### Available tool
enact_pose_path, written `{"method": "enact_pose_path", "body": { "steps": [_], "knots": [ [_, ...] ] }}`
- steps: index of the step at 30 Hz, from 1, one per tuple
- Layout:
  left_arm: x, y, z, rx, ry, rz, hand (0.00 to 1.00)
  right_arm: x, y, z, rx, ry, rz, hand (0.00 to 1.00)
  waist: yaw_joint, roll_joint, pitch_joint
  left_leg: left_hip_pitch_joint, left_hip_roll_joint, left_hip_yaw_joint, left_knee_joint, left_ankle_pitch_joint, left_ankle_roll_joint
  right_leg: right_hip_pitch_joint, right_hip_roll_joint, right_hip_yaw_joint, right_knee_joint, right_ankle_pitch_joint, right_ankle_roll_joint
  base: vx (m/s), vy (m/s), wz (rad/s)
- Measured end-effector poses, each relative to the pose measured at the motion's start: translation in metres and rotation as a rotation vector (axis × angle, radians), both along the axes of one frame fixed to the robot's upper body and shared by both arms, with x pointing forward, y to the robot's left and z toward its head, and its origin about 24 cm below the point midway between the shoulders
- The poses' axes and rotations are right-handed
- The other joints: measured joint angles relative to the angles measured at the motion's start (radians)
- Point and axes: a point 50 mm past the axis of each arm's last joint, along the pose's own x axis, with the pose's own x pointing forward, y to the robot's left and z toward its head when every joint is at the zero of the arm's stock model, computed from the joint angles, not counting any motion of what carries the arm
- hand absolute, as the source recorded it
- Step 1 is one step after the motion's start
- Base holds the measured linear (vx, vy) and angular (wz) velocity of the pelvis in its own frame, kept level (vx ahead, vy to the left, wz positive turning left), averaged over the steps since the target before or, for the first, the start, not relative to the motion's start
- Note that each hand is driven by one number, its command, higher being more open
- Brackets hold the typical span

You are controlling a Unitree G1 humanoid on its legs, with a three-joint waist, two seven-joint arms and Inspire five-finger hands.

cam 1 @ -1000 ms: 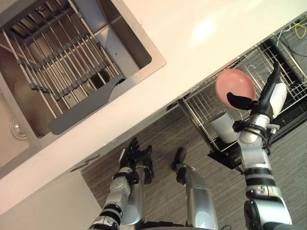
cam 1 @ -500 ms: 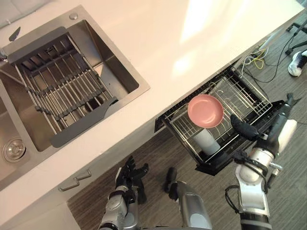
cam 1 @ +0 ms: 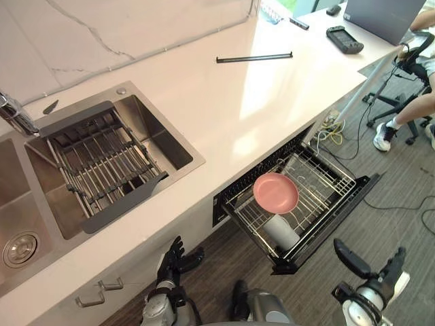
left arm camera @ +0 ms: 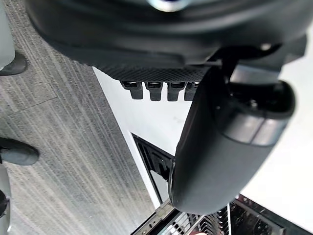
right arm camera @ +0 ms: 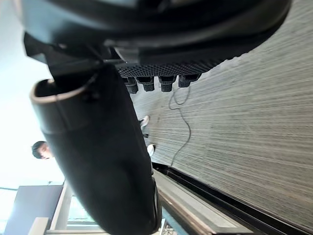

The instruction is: Walk over to the sink, pick up the cup, carry it to the dishwasher, place the cup inside the dishwasher, then close the dishwasher door

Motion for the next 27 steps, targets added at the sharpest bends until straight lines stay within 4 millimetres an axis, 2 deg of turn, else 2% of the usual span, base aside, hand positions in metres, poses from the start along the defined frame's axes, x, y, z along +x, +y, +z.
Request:
{"method": "enact_pose_path", "body": {
  "steps": [3, 6, 8, 11, 13, 16, 20, 27],
  "knots": [
    [0.0, 0.001, 0.0, 0.004, 0.002, 0.001, 1.0, -0.002, 0.002, -0.006, 0.052, -0.023, 0.025, 1.0, 0.002, 0.0, 0.0, -0.006, 0.004, 0.002, 0.014, -0.002, 0.001, -0.001, 0.0, -0.003, 0.006, -0.001, 0.0, 0.0, 0.0, 0.0],
    [0.0, 0.003, 0.0, 0.016, 0.002, -0.005, 1.0, 0.007, 0.005, -0.008, 0.106, -0.102, 0.057, 1.0, 0.004, 0.001, 0.003, -0.038, 0.017, -0.001, 0.057, -0.019, 0.0, -0.028, 0.0, -0.005, 0.034, -0.011, -0.005, -0.04, 0.0, 0.01],
    [0.002, 0.005, 0.001, 0.022, -0.006, -0.007, 1.0, 0.02, 0.008, -0.006, 0.138, -0.167, 0.09, 1.0, 0.005, 0.001, 0.016, -0.077, 0.025, -0.004, 0.095, -0.031, 0.003, -0.063, -0.004, -0.007, 0.063, -0.019, -0.01, -0.07, -0.004, 0.04],
    [0.014, 0.007, 0.007, 0.03, -0.036, -0.014, 1.0, 0.046, 0.01, 0.001, 0.19, -0.292, 0.173, 1.0, 0.01, 0.005, 0.068, -0.134, 0.036, -0.003, 0.128, -0.044, 0.012, -0.116, -0.013, -0.022, 0.092, -0.022, -0.015, -0.08, -0.015, 0.11],
    [0.024, 0.01, 0.011, 0.031, -0.063, -0.01, 1.0, 0.065, 0.015, 0.008, 0.217, -0.37, 0.243, 1.0, 0.03, 0.008, 0.108, -0.171, 0.045, -0.003, 0.145, -0.049, 0.014, -0.148, -0.021, -0.041, 0.106, -0.021, -0.017, -0.07, -0.025, 0.02],
    [0.033, 0.011, 0.016, 0.025, -0.09, -0.007, 1.0, 0.087, 0.018, 0.019, 0.235, -0.466, 0.294, 1.0, 0.037, 0.014, 0.143, -0.217, 0.05, -0.009, 0.168, -0.049, 0.014, -0.188, -0.022, -0.044, 0.123, -0.014, -0.032, 0.0, -0.037, 0.03],
    [0.042, 0.007, 0.021, 0.021, -0.114, -0.023, 1.0, 0.093, 0.011, 0.027, 0.223, -0.534, 0.323, 1.0, 0.036, 0.018, 0.174, -0.241, 0.048, -0.019, 0.18, -0.048, 0.013, -0.202, -0.028, -0.049, 0.132, -0.013, -0.034, 0.02, 0.006, 0.03],
    [0.047, 0.0, 0.022, 0.004, -0.126, -0.031, 1.0, 0.095, 0.005, 0.03, 0.24, -0.582, 0.317, 1.0, 0.036, 0.023, 0.18, -0.252, 0.017, -0.046, 0.183, -0.041, 0.022, -0.204, -0.066, -0.073, 0.16, -0.022, -0.029, 0.02, 0.03, 0.12]
  ]
}}
